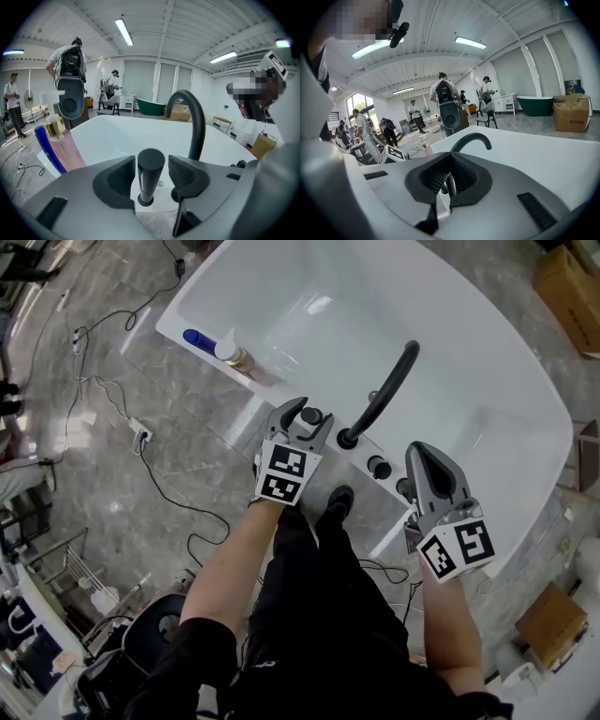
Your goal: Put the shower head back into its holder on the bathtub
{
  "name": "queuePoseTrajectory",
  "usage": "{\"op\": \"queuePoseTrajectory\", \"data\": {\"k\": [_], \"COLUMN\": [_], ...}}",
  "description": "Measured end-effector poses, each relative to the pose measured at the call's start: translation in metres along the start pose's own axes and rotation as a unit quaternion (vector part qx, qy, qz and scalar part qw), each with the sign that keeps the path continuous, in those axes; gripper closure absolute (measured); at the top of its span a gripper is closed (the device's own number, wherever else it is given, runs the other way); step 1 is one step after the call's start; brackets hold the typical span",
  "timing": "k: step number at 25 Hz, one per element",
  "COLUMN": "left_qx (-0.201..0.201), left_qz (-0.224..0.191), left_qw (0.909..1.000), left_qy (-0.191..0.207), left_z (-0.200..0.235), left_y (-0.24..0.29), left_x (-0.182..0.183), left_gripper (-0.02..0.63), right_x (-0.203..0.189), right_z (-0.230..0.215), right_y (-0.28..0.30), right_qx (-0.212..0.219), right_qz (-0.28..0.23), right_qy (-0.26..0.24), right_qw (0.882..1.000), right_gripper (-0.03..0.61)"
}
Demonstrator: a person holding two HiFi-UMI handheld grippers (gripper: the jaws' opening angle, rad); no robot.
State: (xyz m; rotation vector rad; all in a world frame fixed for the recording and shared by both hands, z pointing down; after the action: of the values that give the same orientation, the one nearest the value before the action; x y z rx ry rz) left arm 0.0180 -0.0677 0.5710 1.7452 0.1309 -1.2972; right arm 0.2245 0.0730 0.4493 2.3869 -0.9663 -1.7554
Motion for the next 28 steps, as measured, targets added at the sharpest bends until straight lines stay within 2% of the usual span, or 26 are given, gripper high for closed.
{"op": "queuePoseTrajectory", "data": {"k": [7,12,17,23,28], "left_qx": [0.026,0.048,0.050,0.054,0.050], "left_qz": [-0.051,-0.096,-0.132,-0.154,-0.152], "left_qw": [0.9983,0.9937,0.9898,0.9866,0.9870], "left_qy": [-0.013,-0.032,-0.018,-0.006,-0.012], "left_z": [0.003,0.007,-0.001,-0.008,-0.013], "left_y": [-0.078,-0.138,-0.190,-0.234,-0.252], "left_x": [0.070,0.129,0.177,0.210,0.223], "left_gripper": [0.388,0.425,0.463,0.472,0.486], "right_x": [0.061,0.103,0.136,0.160,0.172], "right_z": [0.028,0.049,0.066,0.076,0.070], "right_y": [-0.030,-0.055,-0.084,-0.113,-0.131], "right_qx": [0.014,0.013,0.008,-0.006,-0.015], "right_qz": [-0.025,-0.049,-0.075,-0.106,-0.122], "right_qy": [-0.030,-0.048,-0.067,-0.081,-0.084], "right_qw": [0.999,0.998,0.995,0.991,0.989], "right_gripper": [0.565,0.565,0.565,0.565,0.565]}}
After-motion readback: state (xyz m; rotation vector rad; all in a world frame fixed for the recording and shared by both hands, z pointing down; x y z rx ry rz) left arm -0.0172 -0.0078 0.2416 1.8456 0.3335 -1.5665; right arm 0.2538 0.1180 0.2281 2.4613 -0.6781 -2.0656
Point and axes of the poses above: the fingertips, and each gripper's own axes: y forward along the fingers, z to its left, x out of its top, the point moved 10 cm from there along -y, backward along the fingers, and after that the axes turned 11 degrees about x, right-handed, at the moved point
